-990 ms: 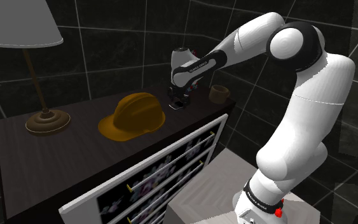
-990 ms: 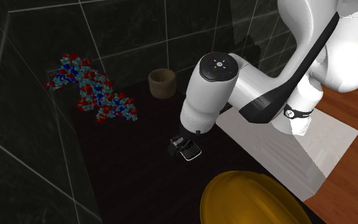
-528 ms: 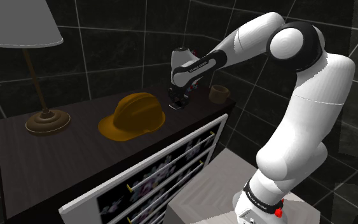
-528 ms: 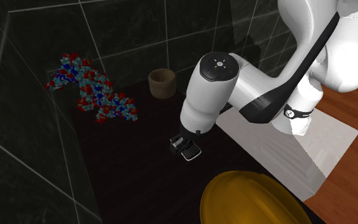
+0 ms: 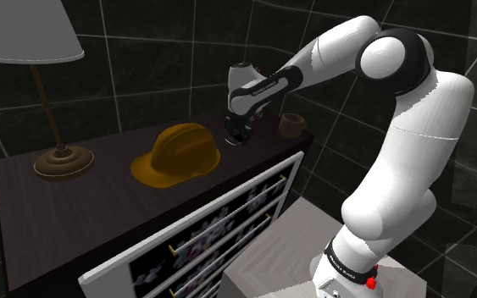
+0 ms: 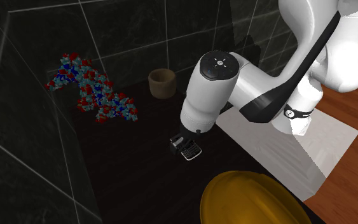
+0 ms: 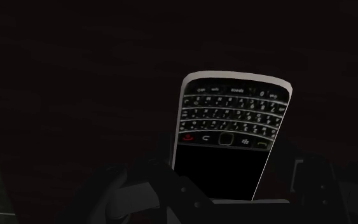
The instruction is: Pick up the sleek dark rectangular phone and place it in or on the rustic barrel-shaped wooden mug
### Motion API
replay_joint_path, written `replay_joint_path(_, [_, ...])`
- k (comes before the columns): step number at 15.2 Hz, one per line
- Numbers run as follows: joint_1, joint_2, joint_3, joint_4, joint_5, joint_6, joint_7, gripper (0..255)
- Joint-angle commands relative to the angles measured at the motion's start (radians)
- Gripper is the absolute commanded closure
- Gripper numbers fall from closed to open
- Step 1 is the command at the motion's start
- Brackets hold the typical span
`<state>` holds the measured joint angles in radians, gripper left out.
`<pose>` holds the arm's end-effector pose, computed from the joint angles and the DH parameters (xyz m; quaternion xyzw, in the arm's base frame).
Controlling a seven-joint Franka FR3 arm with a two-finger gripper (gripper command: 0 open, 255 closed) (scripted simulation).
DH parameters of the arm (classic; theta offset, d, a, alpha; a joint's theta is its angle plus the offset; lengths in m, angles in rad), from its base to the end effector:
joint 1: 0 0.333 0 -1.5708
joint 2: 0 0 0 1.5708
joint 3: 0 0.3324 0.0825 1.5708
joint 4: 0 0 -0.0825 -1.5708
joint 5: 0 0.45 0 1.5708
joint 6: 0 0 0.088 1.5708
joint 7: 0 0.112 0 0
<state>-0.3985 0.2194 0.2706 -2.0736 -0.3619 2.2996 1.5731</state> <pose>0.6285 -0.0917 0.2982 0.7382 -0.6660 0.0780 0.0731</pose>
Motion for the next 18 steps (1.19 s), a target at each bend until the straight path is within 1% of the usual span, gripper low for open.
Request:
replay_joint_path(1, [-0.002, -0.011, 0.002, 0.007, 0.009, -0.017, -0.009, 255])
replay_joint_path(18, [-0.008, -0.119, 0.018, 0.107, 0.087, -0.210, -0.092, 255])
